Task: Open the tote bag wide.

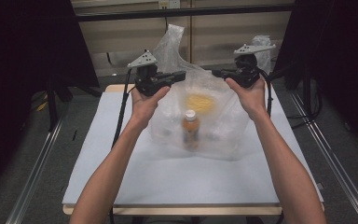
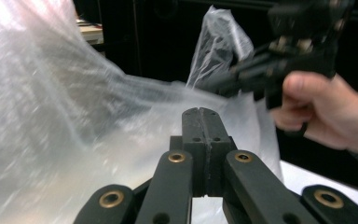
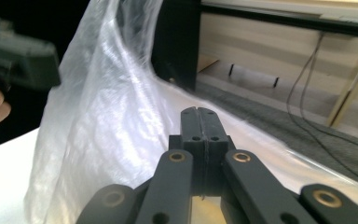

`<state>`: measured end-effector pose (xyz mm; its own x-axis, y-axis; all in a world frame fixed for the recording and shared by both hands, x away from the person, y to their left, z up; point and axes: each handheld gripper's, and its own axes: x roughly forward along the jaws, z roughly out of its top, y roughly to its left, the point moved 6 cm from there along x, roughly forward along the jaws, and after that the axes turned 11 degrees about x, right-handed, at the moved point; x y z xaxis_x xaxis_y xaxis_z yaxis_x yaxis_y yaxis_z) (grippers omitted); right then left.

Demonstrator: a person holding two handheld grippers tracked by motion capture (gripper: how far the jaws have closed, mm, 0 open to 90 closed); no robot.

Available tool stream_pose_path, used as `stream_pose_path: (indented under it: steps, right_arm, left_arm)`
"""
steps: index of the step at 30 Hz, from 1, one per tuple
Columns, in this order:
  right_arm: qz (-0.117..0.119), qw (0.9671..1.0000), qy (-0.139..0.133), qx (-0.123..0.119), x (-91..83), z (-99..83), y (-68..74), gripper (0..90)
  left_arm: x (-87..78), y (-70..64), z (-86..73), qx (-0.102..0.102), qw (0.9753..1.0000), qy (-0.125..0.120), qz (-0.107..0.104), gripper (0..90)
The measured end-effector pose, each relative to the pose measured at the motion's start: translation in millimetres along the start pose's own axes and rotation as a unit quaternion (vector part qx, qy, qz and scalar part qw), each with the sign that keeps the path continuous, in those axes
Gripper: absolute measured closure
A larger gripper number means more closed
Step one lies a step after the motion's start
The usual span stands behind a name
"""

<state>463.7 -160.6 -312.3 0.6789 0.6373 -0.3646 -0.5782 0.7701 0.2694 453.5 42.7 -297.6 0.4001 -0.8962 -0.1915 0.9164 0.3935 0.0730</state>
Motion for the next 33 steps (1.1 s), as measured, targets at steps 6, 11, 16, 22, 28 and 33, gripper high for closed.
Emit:
stream_pose_path:
  steps: [6, 11, 16, 22, 28, 33]
  right_arm:
    - [0.032, 0.9992, 0.023, -0.007, 13.2, -21.9, 15.8, 90.0]
    - [0.055, 0.9981, 0.029, -0.004, 20.2, -37.1, 26.3, 90.0]
    - [0.077, 0.9964, 0.033, -0.010, 24.8, -47.8, 36.9, 90.0]
    - [0.095, 0.9950, 0.029, 0.001, 26.6, -60.9, 38.8, 90.0]
    - [0.114, 0.9928, 0.035, 0.003, 26.4, -81.2, 47.8, 90.0]
    - [0.123, 0.9917, 0.033, 0.019, 26.6, -88.8, 45.5, 90.0]
  left_arm:
    - [5.7, -5.5, 5.0, 0.005, 1.0000, 0.001, -0.004, 90.0]
    - [11.3, -7.8, -2.0, 0.002, 0.9999, 0.009, -0.010, 90.0]
    - [18.3, -6.9, -8.5, -0.010, 0.9998, 0.008, -0.016, 90.0]
    - [21.5, -12.0, -15.3, -0.007, 0.9998, 0.018, -0.007, 90.0]
    - [19.1, -4.4, -47.9, -0.022, 0.9985, 0.050, 0.007, 90.0]
    - [14.5, -0.5, -68.3, -0.030, 0.9973, 0.065, 0.013, 90.0]
